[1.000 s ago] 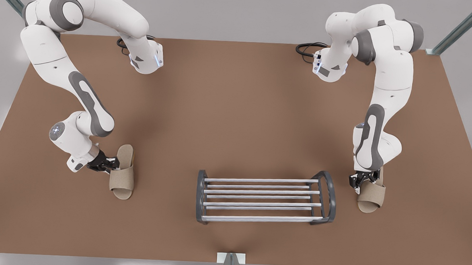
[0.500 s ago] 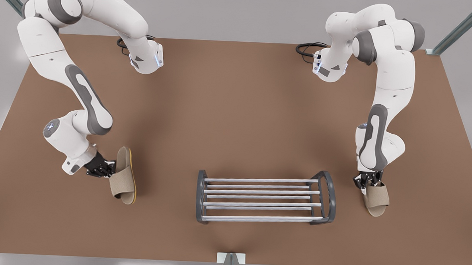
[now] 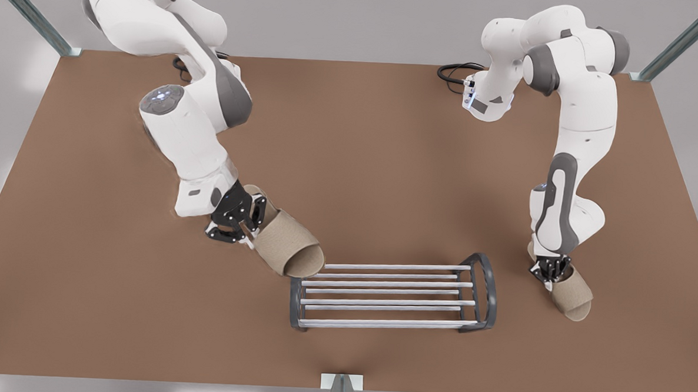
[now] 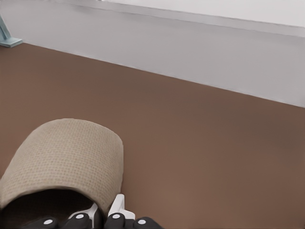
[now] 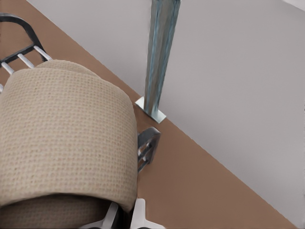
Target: Place the right shoe on the shoe rack with the right arm, and place the left shoe on the shoe rack with the left arm
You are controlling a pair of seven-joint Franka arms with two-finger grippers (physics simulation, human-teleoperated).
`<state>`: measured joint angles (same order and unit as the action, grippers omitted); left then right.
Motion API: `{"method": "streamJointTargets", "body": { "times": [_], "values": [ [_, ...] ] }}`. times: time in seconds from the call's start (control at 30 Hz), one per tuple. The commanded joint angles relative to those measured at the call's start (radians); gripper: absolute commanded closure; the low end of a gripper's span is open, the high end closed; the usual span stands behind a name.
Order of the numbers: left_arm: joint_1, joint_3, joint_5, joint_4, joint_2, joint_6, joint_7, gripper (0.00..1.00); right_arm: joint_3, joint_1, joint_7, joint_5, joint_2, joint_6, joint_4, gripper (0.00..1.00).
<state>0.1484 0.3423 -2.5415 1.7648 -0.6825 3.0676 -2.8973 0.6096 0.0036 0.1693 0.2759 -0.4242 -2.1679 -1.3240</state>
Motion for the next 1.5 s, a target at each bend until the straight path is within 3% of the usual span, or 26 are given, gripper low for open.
{"method": "streamJointTargets", "body": {
  "times": [0.0,0.03,0.1,0.27,0.33,0.47,0.7,0.87,0.93,1.03,1.17,1.23,1.47],
  "values": [
    [0.0,0.0,0.0,-0.002,0.012,0.0,-0.137,0.79,-0.207,0.249,-0.705,0.066,-0.005,0.27,0.095,0.79],
    [0.0,0.0,0.0,-0.004,0.021,0.0,-0.137,0.79,-0.33,0.372,-0.766,0.059,-0.007,0.29,0.126,0.79],
    [0.005,-0.002,0.007,-0.004,0.066,0.003,-0.138,0.79,-0.661,0.646,-0.887,-0.042,-0.045,0.338,0.197,0.79],
    [0.079,-0.008,0.009,-0.004,0.271,0.092,-0.197,0.79,-1.086,0.927,-1.093,-0.256,-0.215,0.338,0.322,0.79],
    [0.131,-0.011,0.013,-0.041,0.317,0.094,-0.203,0.79,-1.211,0.984,-1.16,-0.371,-0.261,0.339,0.351,0.79],
    [0.247,-0.009,0.044,-0.156,0.351,0.134,-0.218,0.79,-1.219,0.987,-1.228,-0.4,-0.298,0.338,0.407,0.79],
    [0.327,-0.002,0.038,-0.149,0.481,0.212,-0.232,0.79,-1.217,1.007,-1.26,-0.405,-0.45,0.149,0.503,0.79],
    [0.447,-0.003,0.049,-0.148,0.426,0.203,-0.234,0.79,-1.219,1.009,-1.248,-0.402,-0.485,0.076,0.513,0.79],
    [0.462,-0.003,0.075,-0.149,0.394,0.198,-0.235,0.79,-1.28,1.055,-1.251,-0.4,-0.53,0.014,0.517,0.79],
    [0.474,-0.003,0.079,-0.149,0.347,0.195,-0.235,0.79,-1.295,1.046,-1.206,-0.396,-0.545,-0.086,0.517,0.79],
    [0.474,-0.005,0.087,-0.149,0.314,0.195,-0.243,0.79,-1.272,1.059,-1.208,-0.307,-0.545,-0.115,0.496,0.79],
    [0.481,-0.005,0.086,-0.149,0.291,0.195,-0.261,0.79,-1.214,1.058,-1.214,-0.228,-0.541,-0.115,0.488,0.79],
    [0.481,-0.005,0.087,-0.149,0.21,0.195,-0.261,0.79,-1.208,1.092,-1.229,-0.149,-0.591,-0.141,0.482,0.79]
  ]
}}
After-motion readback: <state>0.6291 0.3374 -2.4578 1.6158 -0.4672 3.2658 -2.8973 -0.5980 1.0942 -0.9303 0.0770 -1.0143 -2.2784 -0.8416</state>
